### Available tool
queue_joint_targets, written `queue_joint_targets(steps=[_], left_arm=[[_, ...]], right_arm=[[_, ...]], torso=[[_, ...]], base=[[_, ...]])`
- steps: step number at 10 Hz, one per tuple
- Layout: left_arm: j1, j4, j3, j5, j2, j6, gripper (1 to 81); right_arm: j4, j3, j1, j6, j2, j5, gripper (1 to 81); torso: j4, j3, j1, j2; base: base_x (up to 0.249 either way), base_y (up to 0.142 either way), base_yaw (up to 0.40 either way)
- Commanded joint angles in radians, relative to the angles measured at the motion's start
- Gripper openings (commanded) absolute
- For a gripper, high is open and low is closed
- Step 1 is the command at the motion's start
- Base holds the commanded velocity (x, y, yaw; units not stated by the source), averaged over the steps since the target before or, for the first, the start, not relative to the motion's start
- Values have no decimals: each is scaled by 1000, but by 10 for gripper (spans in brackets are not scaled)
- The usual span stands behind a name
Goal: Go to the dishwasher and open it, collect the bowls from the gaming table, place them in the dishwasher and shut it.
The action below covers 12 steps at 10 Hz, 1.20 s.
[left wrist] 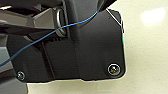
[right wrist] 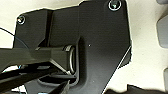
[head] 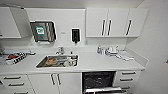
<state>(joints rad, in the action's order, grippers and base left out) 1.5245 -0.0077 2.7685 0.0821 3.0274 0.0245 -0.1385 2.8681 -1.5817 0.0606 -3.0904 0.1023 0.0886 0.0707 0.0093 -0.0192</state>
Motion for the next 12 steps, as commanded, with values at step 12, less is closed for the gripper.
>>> queue_joint_targets(steps=[12], left_arm=[[-106, 9, 8, -61, -2, 11, 811]], right_arm=[[16, -50, 71, -10, 33, -102, 811]], torso=[[0, 1, 2, 1]], base=[[-10, 0, 0]])
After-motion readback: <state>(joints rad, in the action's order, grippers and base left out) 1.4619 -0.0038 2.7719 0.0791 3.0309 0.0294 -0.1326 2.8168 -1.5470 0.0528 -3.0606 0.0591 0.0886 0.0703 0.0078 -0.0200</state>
